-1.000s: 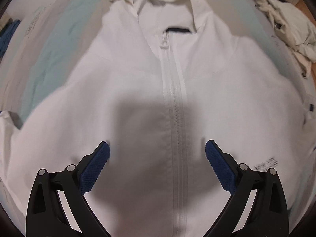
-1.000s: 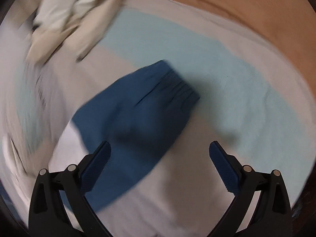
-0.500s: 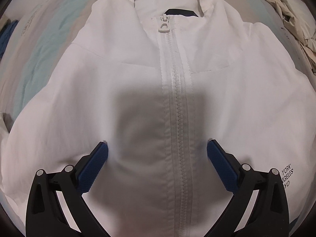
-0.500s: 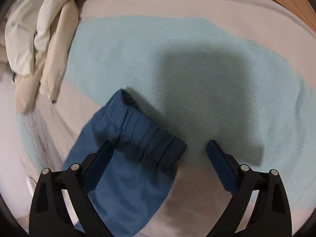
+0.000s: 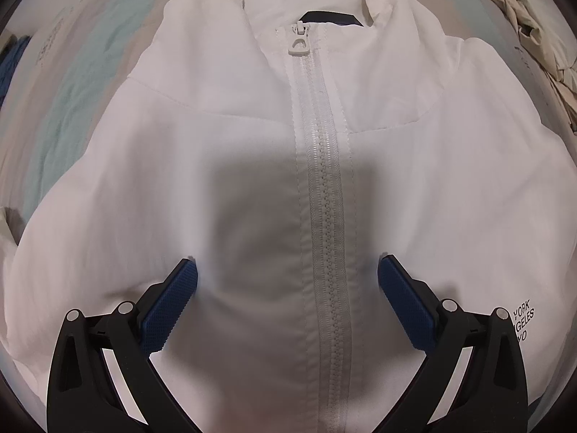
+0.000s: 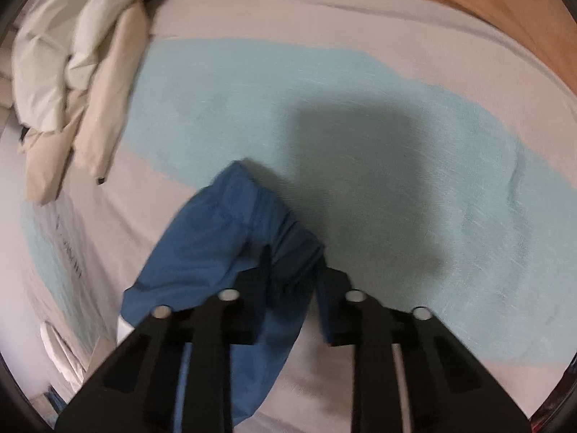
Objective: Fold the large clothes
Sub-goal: 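Close the right tool on the blue sleeve cuff and lift it, then carry the sleeve across the jacket body toward the other sleeve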
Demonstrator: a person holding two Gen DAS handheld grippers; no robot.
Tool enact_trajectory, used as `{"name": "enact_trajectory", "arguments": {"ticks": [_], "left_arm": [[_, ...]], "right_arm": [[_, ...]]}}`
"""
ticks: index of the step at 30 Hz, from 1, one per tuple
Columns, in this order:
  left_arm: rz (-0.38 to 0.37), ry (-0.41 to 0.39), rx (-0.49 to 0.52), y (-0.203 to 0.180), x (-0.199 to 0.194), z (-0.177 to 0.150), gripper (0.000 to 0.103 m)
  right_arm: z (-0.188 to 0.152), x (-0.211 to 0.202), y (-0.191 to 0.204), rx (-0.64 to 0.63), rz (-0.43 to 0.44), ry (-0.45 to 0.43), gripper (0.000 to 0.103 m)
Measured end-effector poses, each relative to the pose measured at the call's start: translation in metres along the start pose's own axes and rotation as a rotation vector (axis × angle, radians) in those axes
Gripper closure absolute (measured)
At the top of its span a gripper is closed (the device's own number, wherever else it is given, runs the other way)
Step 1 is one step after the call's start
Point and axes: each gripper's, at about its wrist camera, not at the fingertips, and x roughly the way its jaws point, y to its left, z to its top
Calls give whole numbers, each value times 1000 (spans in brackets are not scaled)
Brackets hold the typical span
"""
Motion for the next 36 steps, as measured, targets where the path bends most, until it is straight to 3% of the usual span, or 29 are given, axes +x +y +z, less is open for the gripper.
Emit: {"name": "enact_trajectory", "arguments": {"ticks": [9,12,18,21,27,36], "left_arm": [[30,-17,8,-5,-2,6,5],[54,-34,16,-8,-11,7,11],[42,-80,-32,8,-52,8,10],[41,-83,-77,30,-67,2,10],[73,-88,-156,93,-88,-36,10],[111,-130,-291,230,-131,-78,10]], "right_arm": [[-17,-53,33,-64,64,-44,94],[-37,-70,63,-157,64,-48,95],[-99,-113,127,-397,72,-122,95],[-146,-131,166,-515,90,-159,95],[-254,-144,241,-648,189,-143,96],[-432,-148,351,-837,307,-69,96]]}}
